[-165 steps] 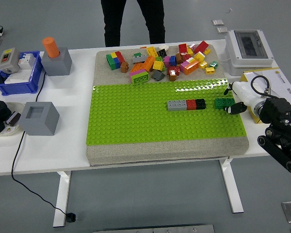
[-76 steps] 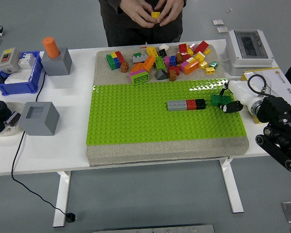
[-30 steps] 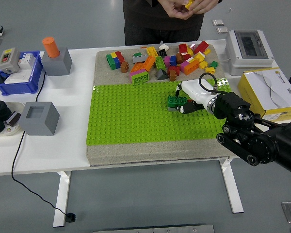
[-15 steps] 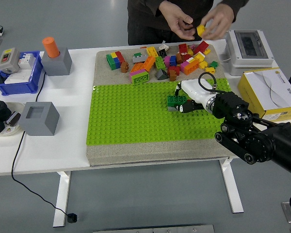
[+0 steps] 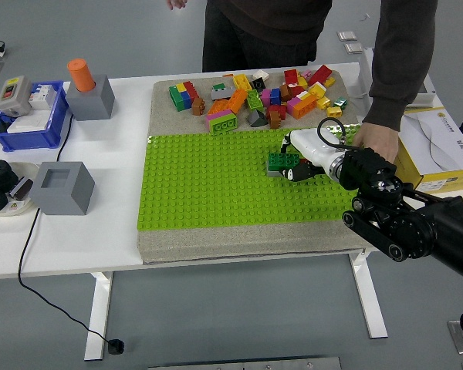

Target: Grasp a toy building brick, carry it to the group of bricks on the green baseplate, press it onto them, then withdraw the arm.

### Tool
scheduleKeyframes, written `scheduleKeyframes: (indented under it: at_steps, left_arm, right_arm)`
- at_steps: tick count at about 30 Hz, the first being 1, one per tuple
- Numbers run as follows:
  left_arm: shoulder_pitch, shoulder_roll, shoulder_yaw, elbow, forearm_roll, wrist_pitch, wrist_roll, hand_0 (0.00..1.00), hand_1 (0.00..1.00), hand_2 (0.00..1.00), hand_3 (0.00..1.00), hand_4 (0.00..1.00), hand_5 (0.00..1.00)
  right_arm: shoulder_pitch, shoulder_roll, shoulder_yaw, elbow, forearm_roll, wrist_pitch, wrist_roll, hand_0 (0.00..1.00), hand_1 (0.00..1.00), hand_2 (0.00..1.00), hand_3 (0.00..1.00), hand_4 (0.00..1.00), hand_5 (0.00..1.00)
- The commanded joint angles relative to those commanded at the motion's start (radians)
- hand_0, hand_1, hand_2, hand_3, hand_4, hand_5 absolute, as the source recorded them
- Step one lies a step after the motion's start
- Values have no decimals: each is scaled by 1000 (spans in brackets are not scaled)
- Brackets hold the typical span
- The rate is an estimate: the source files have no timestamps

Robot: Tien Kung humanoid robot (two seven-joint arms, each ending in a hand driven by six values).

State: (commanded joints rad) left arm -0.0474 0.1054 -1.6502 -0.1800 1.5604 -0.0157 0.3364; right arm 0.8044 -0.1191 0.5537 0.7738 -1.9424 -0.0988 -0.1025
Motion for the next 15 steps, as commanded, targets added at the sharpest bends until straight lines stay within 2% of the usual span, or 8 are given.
scheduleKeyframes:
  at_steps: [15]
  left_arm:
    - [0, 0, 0, 0, 3, -1, 2, 785, 778, 722, 434, 998, 828]
  right_arm:
    - [-1, 2, -5, -4, 2, 0, 2, 763, 737, 787, 676, 673, 261]
